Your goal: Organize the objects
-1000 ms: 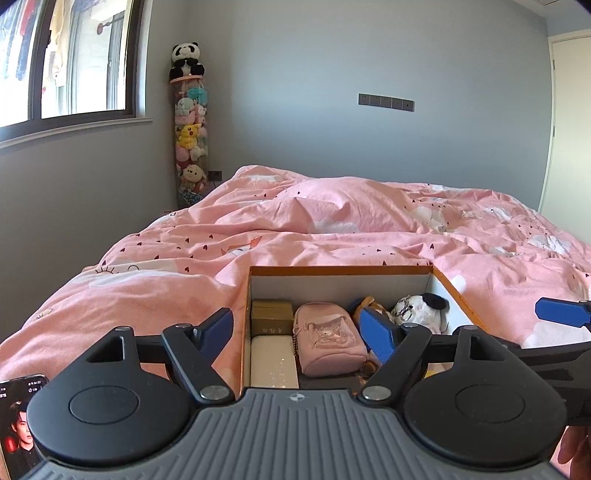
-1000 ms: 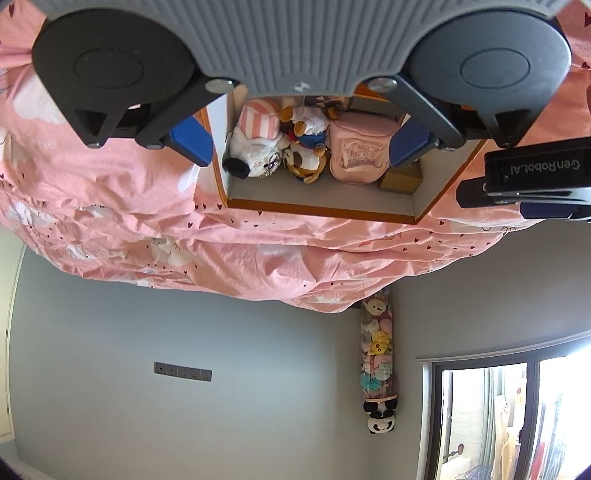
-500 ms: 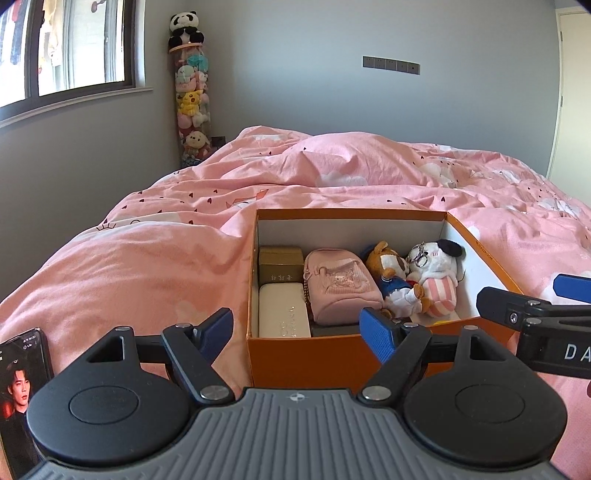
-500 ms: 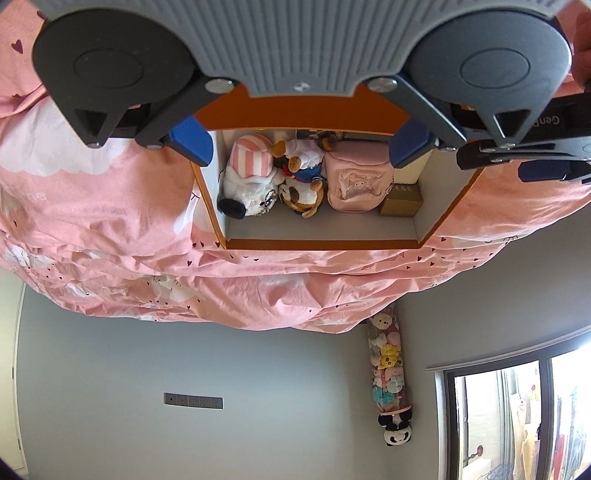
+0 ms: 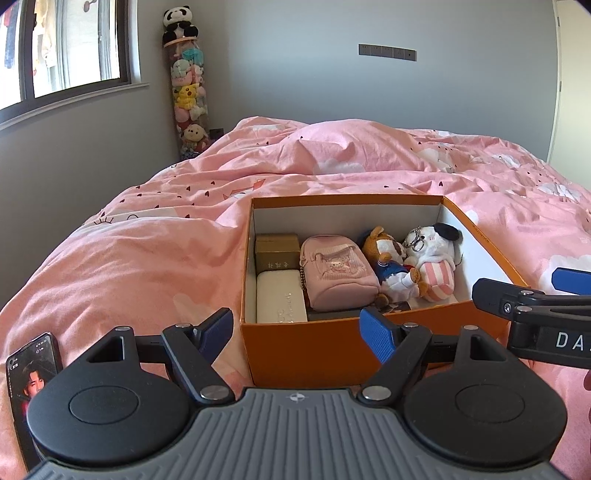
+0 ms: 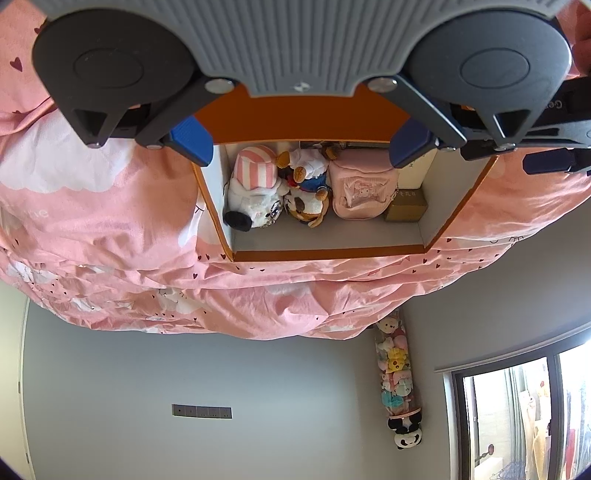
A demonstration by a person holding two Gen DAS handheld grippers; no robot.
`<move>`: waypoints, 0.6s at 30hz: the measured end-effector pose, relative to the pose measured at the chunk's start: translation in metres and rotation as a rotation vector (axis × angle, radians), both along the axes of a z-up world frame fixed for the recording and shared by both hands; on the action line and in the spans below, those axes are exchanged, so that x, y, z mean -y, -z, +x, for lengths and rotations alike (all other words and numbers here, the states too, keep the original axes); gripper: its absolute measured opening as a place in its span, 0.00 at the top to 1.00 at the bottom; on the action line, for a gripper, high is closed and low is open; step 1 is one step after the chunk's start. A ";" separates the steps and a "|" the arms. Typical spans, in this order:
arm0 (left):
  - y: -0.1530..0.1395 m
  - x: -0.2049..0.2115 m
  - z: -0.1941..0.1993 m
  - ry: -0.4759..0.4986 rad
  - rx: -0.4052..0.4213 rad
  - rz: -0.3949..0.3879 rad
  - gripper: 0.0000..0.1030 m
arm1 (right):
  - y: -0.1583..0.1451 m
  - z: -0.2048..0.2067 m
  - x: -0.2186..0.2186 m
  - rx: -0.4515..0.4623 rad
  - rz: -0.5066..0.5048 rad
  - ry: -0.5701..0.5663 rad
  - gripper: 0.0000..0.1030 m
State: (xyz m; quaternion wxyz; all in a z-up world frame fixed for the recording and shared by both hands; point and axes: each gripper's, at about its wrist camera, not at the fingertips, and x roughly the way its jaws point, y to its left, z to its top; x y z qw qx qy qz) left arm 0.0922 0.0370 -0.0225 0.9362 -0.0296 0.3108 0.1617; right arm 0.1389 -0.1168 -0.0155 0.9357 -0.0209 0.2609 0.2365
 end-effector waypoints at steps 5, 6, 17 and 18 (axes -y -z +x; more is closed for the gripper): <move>0.003 0.002 0.000 0.001 -0.024 -0.012 0.12 | 0.006 0.003 0.002 -0.036 -0.009 0.025 0.02; 0.003 0.003 0.000 0.003 -0.028 -0.016 0.12 | 0.008 0.003 0.002 -0.044 -0.007 0.029 0.02; 0.009 0.006 -0.001 0.007 -0.055 -0.017 0.12 | 0.016 0.003 0.006 -0.084 -0.018 0.040 0.02; 0.010 0.007 -0.001 0.009 -0.057 -0.016 0.12 | 0.017 0.003 0.007 -0.089 -0.018 0.041 0.02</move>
